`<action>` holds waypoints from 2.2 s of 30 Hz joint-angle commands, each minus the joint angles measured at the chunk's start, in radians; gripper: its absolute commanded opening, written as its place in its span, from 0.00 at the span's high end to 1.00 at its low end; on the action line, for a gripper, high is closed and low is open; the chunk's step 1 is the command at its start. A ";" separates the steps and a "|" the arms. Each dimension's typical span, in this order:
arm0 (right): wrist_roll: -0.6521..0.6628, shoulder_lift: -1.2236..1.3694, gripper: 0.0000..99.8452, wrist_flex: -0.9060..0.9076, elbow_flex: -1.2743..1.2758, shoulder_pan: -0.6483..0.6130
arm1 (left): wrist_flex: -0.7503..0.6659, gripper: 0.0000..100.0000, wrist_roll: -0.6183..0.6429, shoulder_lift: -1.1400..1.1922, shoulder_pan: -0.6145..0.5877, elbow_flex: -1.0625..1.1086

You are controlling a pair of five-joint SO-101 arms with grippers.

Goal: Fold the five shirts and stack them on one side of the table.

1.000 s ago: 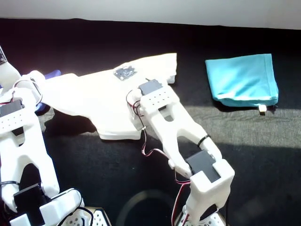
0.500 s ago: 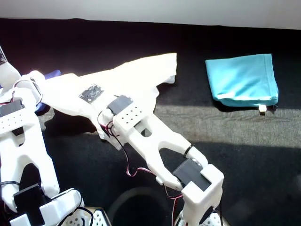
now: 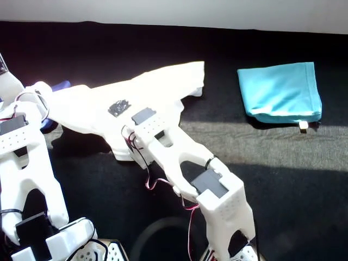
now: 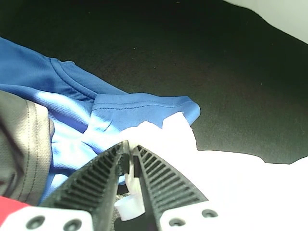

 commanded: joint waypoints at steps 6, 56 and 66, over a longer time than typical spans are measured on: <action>-0.005 -0.005 0.77 -0.047 -0.041 0.015 | -0.012 0.99 -0.002 -0.010 -0.013 -0.004; 0.419 -0.506 0.99 0.323 -0.067 0.714 | 1.131 0.82 -0.456 -0.010 0.378 -0.259; 0.419 -0.506 0.99 0.325 -0.067 0.714 | 0.683 0.82 -0.457 -0.010 0.371 0.116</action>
